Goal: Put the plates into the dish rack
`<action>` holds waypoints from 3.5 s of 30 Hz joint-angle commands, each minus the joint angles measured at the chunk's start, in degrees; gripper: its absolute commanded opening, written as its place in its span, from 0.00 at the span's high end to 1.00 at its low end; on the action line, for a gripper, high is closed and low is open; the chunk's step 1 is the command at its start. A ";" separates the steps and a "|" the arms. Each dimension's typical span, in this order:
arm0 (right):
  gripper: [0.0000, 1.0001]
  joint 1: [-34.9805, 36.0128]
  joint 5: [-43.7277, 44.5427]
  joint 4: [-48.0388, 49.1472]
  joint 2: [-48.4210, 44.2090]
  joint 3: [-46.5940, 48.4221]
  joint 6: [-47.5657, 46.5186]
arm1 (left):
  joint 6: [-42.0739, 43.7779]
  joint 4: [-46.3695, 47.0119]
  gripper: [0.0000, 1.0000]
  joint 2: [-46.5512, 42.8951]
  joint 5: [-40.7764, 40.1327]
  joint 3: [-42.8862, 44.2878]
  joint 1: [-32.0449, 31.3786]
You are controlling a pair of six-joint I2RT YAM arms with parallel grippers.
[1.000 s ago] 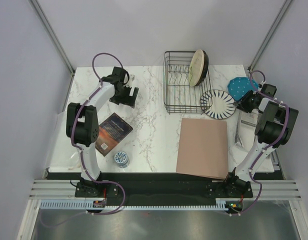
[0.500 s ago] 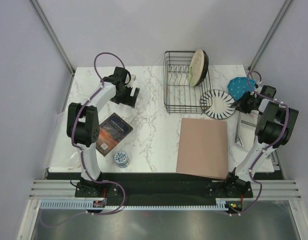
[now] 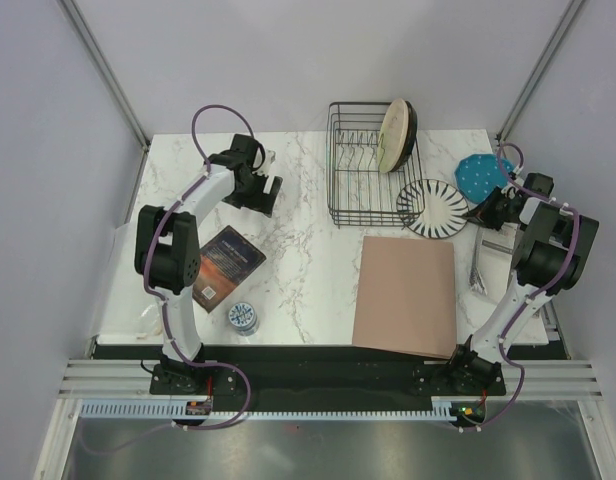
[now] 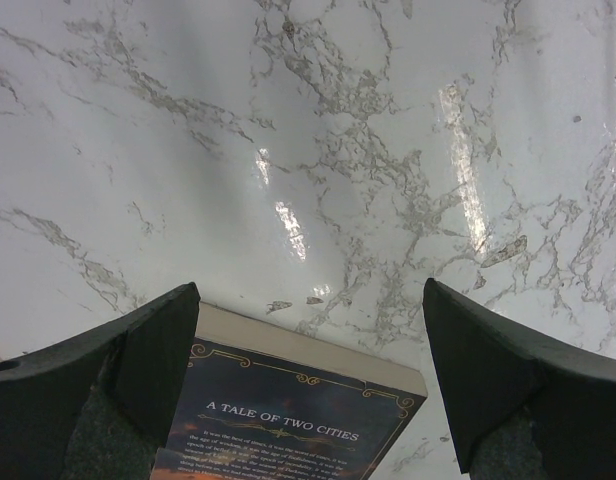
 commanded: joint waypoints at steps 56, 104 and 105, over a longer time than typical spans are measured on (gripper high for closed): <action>1.00 8.71 -14.87 -8.39 -31.01 10.81 9.03 | -23.38 20.15 0.16 8.31 64.24 20.06 -10.74; 0.53 18.66 -18.55 -15.60 -29.78 2.91 1.90 | -34.10 35.27 0.98 11.12 72.77 14.70 -11.10; 0.47 18.74 -20.13 -15.60 -29.52 2.13 1.99 | -34.55 35.97 0.98 11.12 73.29 14.61 -11.19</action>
